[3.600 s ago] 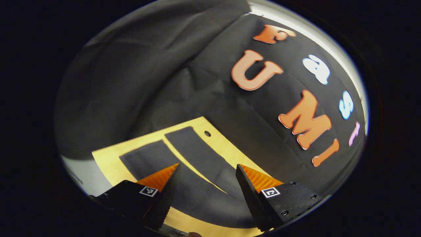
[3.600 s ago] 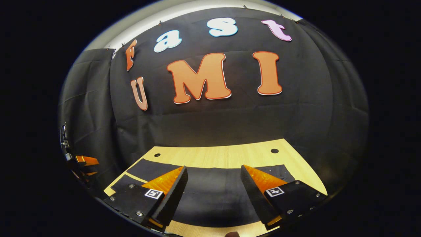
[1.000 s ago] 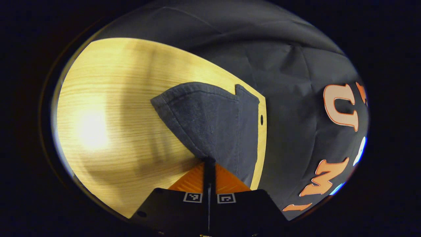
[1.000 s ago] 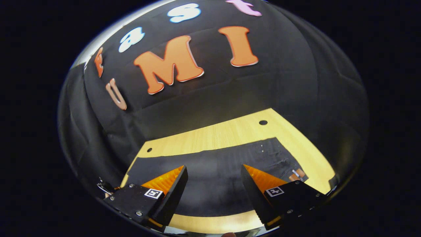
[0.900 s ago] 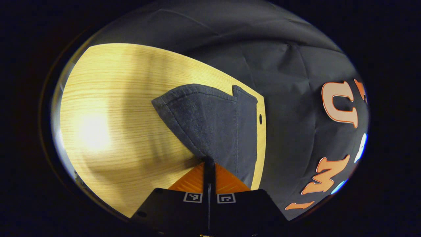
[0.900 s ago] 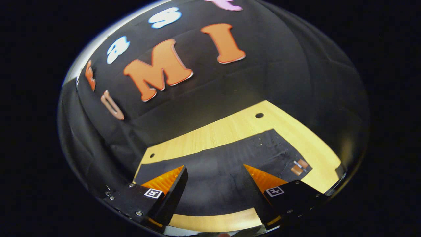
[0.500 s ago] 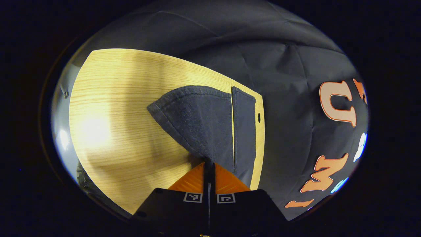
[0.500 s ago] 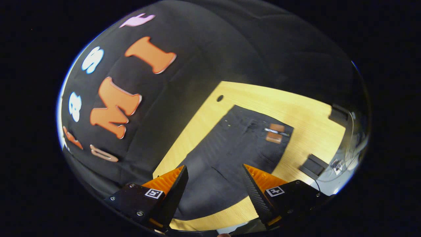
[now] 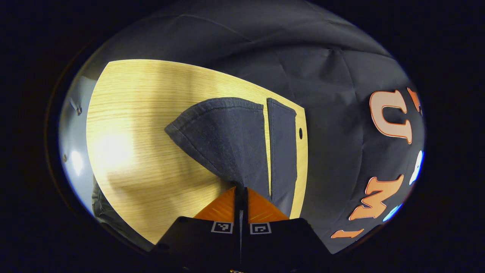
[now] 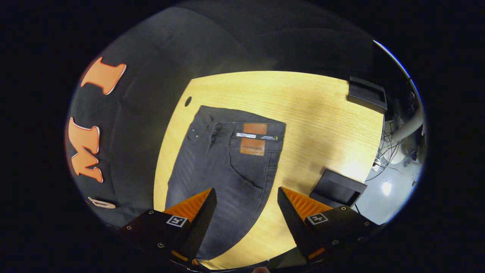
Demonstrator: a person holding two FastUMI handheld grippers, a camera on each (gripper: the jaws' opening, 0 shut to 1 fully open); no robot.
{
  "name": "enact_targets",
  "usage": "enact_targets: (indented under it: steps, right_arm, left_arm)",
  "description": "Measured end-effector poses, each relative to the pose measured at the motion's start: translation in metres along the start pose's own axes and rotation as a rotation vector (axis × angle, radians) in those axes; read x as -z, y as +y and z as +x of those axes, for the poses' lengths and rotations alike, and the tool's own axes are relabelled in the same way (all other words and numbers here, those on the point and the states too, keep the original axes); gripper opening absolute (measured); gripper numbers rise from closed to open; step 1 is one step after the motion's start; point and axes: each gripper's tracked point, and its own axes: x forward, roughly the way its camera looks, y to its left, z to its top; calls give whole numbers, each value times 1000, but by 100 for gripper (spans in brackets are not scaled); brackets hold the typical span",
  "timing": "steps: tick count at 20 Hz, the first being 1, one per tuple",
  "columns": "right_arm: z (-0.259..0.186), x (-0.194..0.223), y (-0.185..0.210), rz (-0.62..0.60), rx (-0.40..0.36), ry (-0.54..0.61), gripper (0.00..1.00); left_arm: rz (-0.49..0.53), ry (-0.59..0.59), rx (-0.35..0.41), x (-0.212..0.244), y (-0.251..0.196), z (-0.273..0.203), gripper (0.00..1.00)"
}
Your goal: Grasp the waist and the cuffs of the jeans and fold them to make the two legs overlap; first hold the waist and fold one-third of the jeans toward the cuffs, then hold the cuffs and fold the remaining one-third in the same direction to finish folding.
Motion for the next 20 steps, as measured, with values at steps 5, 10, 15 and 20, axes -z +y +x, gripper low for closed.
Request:
enact_targets:
  steps: [5, 10, 15, 20]
  right_arm:
    - [27, -10, -13, 5, 63, 11, 98]
    - [39, -12, -7, -21, 72, 19, 98]
    - [46, -15, 4, -60, -8, -14, 96]
    - [56, -21, 5, -25, -69, -62, 67]
  left_arm:
    - [-6, -2, 2, 2, -6, 2, 2]
    - [-14, 3, 2, 1, -7, 0, 2]
    - [-30, 11, 5, 1, -8, 5, 2]
    - [-39, 6, 23, 3, -7, 2, 2]
